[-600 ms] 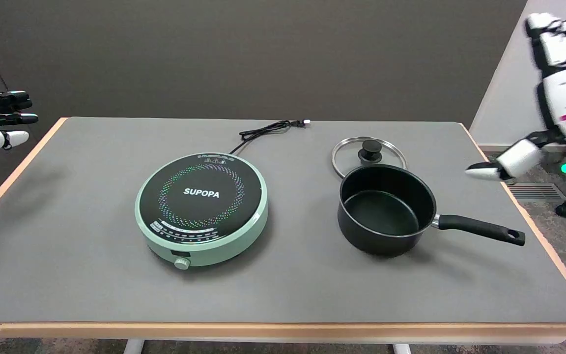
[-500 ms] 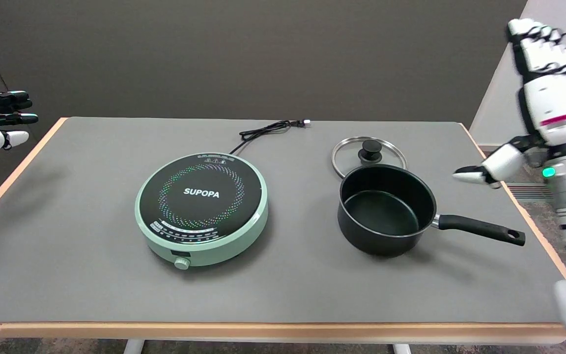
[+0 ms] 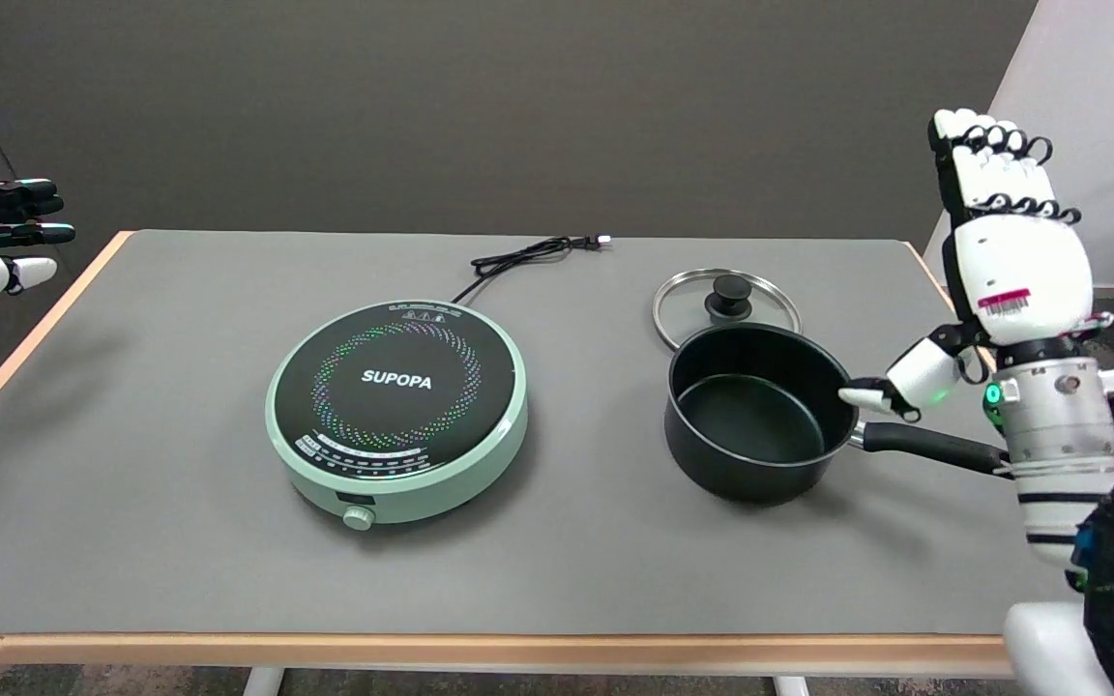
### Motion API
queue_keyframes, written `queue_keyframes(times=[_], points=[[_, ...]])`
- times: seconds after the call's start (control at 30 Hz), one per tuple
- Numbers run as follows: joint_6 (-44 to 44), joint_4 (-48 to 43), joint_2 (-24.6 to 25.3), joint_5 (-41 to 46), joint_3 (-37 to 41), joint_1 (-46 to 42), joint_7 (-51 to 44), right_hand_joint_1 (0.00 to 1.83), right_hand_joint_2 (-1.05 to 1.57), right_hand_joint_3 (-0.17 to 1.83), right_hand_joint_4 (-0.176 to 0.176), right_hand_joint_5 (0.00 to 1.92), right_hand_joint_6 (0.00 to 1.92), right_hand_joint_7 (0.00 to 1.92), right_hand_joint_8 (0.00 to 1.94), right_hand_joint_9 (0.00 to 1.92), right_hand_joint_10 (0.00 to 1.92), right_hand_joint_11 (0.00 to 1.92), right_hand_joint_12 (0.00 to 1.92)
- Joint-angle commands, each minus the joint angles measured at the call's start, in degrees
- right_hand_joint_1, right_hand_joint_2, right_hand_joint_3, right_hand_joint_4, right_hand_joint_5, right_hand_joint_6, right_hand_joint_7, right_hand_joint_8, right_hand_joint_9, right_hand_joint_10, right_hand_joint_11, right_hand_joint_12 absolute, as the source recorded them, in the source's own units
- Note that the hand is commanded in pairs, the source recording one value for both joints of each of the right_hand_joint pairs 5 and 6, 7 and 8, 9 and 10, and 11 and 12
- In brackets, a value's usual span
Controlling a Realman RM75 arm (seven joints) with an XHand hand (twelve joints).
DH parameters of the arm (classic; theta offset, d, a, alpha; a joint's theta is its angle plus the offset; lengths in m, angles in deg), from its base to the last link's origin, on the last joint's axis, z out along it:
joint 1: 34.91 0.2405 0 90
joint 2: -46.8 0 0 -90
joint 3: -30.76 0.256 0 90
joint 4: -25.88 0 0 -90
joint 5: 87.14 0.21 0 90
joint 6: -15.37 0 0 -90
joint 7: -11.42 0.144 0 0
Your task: Pick up the pot.
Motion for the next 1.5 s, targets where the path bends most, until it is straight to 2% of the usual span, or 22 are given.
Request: queue_keyframes(times=[0.03, 0.13, 0.27, 0.4, 0.63, 0.8, 1.07, 1.27, 1.5], points=[[-20.34, 3.72, 3.6, 19.35, -7.67, -12.56, -22.9, 1.23, -0.64, 0.96, -0.08, 0.03, 0.03, 0.03, 0.03, 0.03, 0.03, 0.03, 0.03], [-30.07, 8.97, 3.15, 21.86, -10.28, -12.5, -24.94, 1.23, -0.65, 0.98, -0.076, 0.03, 0.03, 0.03, 0.03, 0.03, 0.03, 0.03, 0.03], [-35.64, 11.85, 2.21, 27.54, -14.34, -14.5, -29.64, 1.22, -0.67, 1.0, -0.073, 0.03, 0.03, 0.03, 0.03, 0.03, 0.03, 0.03, 0.03], [-38.05, 13.44, 2.0, 29.57, -16.72, -14.94, -31.75, 1.22, -0.68, 1.0, -0.071, 0.03, 0.03, 0.03, 0.03, 0.03, 0.03, 0.03, 0.03], [-37.01, 16.65, 0.75, 32.37, -18.38, -12.88, -32.27, 1.23, -0.7, 1.0, -0.071, 0.03, 0.03, 0.03, 0.03, 0.03, 0.03, 0.03, 0.03], [-38.05, 19.95, -0.47, 35.69, -21.03, -10.87, -37.3, 1.23, -0.71, 1.01, -0.074, 0.03, 0.03, 0.03, 0.03, 0.03, 0.03, 0.03, 0.03], [-43.28, 26.7, -0.58, 34.3, -26.2, -7.07, -50.3, 1.24, -0.75, 1.05, -0.062, 0.02, 0.02, 0.02, 0.02, 0.02, 0.02, 0.02, 0.02], [-51.54, 37.93, 0.03, 31.54, -27.9, -2.73, -52.79, 1.23, -0.79, 1.09, -0.05, 0.02, 0.02, 0.02, 0.02, 0.02, 0.02, 0.02, 0.02], [-54.51, 41.52, 0.91, 31.54, -28.62, -2.37, -55.54, 1.23, -0.81, 1.09, -0.038, 0.02, 0.02, 0.02, 0.02, 0.02, 0.02, 0.02, 0.02]])
